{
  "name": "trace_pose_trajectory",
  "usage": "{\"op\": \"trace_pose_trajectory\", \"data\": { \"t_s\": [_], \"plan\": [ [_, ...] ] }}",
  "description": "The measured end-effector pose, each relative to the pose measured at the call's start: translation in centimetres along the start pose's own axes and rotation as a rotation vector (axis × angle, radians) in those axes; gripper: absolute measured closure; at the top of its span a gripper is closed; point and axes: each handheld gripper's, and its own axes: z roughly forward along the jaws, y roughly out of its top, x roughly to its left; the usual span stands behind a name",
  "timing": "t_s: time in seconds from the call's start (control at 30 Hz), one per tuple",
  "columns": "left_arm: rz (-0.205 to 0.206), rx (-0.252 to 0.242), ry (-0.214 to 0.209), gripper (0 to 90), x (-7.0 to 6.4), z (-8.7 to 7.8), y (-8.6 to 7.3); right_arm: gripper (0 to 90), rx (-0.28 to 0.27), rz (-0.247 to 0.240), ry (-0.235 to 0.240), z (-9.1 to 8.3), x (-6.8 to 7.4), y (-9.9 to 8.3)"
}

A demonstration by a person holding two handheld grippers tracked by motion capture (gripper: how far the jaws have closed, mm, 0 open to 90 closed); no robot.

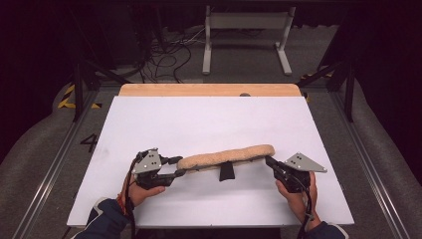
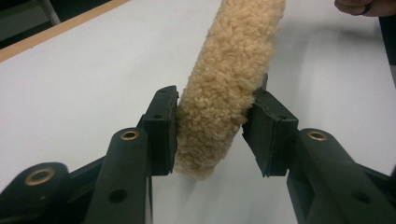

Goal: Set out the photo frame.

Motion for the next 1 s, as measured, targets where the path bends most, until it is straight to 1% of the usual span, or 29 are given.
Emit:
{"op": "trace_pose_trajectory", "data": {
  "t_s": [0.1, 0.2, 0.33, 0.37, 0.4, 0.53, 0.6, 0.77, 0.83, 1.0],
  "plan": [
    [0.008, 0.006, 0.006, 58.2, 0.0, 0.0, 0.1, 90.0, -0.008, 0.004, -0.003, 0.1, 0.0, 0.2],
    [0.024, 0.02, 0.014, 59.2, -0.2, 0.0, 0.3, 90.0, -0.005, 0.007, -0.005, 0.3, 0.0, 0.1],
    [0.036, 0.025, 0.016, 60.3, -0.4, 0.0, 0.3, 90.0, -0.008, 0.017, -0.006, 0.6, -0.2, 0.1],
    [0.048, 0.03, 0.017, 60.6, -0.6, 0.0, 0.3, 90.0, -0.004, 0.014, -0.011, 0.7, -0.2, 0.2],
    [0.048, 0.03, 0.017, 60.9, -0.6, 0.0, 0.3, 90.0, -0.004, 0.014, -0.011, 0.7, -0.2, 0.2],
    [0.064, 0.036, 0.012, 61.6, -1.0, -0.1, 0.3, 90.0, -0.004, 0.022, -0.011, 1.3, -0.4, 0.4],
    [0.07, 0.04, 0.017, 62.0, -1.3, -0.1, 0.4, 90.0, -0.001, 0.025, -0.009, 1.9, -0.4, 0.5],
    [0.078, 0.047, 0.012, 62.6, -1.9, -0.2, 0.4, 90.0, 0.004, 0.02, -0.005, 2.8, -0.3, 0.8],
    [0.082, 0.049, 0.012, 62.7, -2.1, -0.2, 0.5, 90.0, 0.007, 0.019, -0.011, 3.0, -0.2, 0.9],
    [0.086, 0.051, 0.012, 63.0, -2.5, -0.2, 0.5, 90.0, 0.006, 0.023, -0.008, 3.4, -0.4, 1.0]
  ]
}}
